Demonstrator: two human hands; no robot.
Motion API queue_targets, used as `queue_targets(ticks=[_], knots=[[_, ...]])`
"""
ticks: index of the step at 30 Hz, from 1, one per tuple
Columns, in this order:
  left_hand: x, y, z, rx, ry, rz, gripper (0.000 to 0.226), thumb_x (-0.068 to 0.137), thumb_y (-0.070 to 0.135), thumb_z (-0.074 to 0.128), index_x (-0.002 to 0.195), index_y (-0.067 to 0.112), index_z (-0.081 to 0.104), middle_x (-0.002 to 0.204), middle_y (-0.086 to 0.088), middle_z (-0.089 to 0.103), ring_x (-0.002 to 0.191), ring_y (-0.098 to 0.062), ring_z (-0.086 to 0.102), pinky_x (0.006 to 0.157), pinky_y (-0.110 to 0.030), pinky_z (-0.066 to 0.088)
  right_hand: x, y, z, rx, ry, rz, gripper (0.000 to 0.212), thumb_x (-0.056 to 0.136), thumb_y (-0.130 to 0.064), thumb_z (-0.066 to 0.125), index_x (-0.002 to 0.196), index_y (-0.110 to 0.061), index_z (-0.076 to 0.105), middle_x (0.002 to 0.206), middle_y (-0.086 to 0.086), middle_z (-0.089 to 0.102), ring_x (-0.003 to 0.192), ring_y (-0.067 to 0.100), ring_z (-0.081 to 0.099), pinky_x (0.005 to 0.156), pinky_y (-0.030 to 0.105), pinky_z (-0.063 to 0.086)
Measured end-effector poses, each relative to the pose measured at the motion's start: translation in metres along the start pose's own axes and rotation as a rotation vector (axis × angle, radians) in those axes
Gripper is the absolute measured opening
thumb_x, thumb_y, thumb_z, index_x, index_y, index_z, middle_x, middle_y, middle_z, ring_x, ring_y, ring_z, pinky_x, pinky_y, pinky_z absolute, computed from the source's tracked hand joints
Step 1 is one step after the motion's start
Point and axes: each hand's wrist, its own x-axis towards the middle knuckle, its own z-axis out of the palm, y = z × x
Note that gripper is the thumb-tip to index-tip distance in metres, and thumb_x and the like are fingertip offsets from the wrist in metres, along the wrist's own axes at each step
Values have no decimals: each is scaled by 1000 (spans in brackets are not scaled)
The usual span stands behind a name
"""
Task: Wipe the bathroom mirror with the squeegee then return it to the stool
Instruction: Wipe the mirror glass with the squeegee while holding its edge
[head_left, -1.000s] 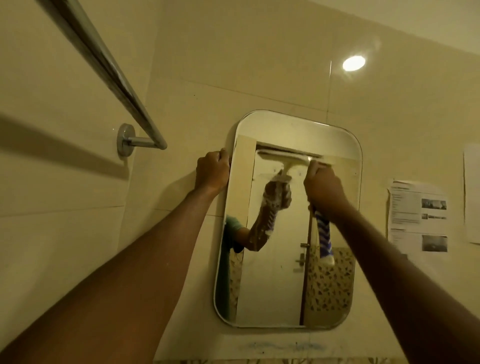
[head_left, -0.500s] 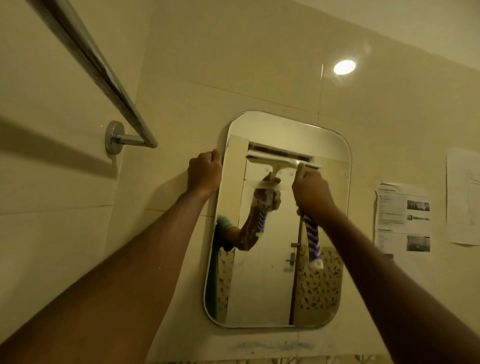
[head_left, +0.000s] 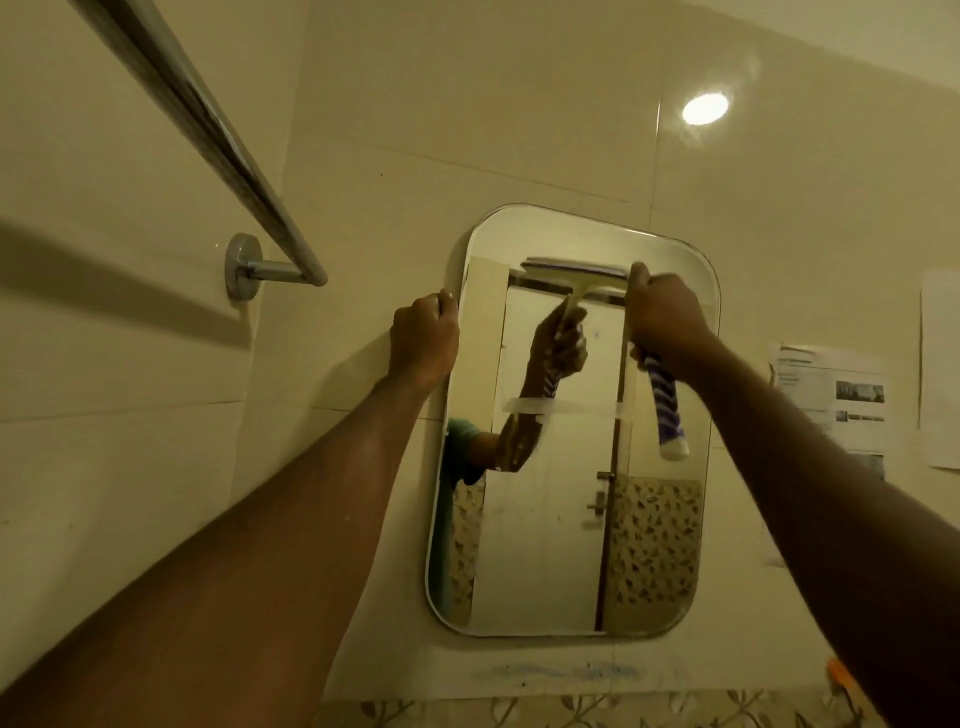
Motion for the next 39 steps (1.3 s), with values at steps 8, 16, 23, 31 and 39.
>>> queue_targets(ticks=[8, 16, 23, 31, 39], knots=[[-2, -1, 3, -11, 24, -12, 45, 101, 22, 32, 61, 8, 45, 56, -3, 44, 50, -8, 37, 50, -32, 22, -59, 54, 34, -108, -86, -37, 33, 105, -26, 26, 83, -15, 48, 59, 2, 49, 42, 12, 44, 44, 30, 45], [-21, -4, 2, -17, 58, -37, 40, 101, 19, 33, 66, 8, 48, 52, 6, 38, 49, -2, 34, 47, -2, 33, -136, 88, 40, -103, -183, 168, 51, 104, -36, 27, 72, -9, 56, 55, 3, 52, 38, 8, 45, 37, 17, 36], [-31, -9, 3, 33, 71, -9, 47, 101, 21, 33, 56, 14, 40, 51, 6, 40, 48, -2, 36, 42, -10, 30, -72, 52, 38, 11, -51, 52, 46, 105, -34, 27, 83, -8, 57, 57, 1, 48, 34, 4, 40, 33, 14, 33], [-55, -24, 7, 106, 75, -13, 44, 101, 22, 33, 83, -3, 64, 81, -19, 66, 68, -14, 46, 63, -26, 29, -197, 142, 82, -115, -94, 177, 54, 104, -35, 25, 72, -11, 61, 65, 10, 64, 56, 17, 59, 54, 34, 50], [-62, -20, 3, 85, 51, -66, 44, 101, 22, 32, 90, -4, 65, 91, -20, 68, 73, -16, 49, 64, -24, 31, -148, 113, 57, 13, -82, 101, 53, 105, -36, 26, 73, -5, 55, 56, 5, 49, 40, 12, 44, 34, 17, 36]])
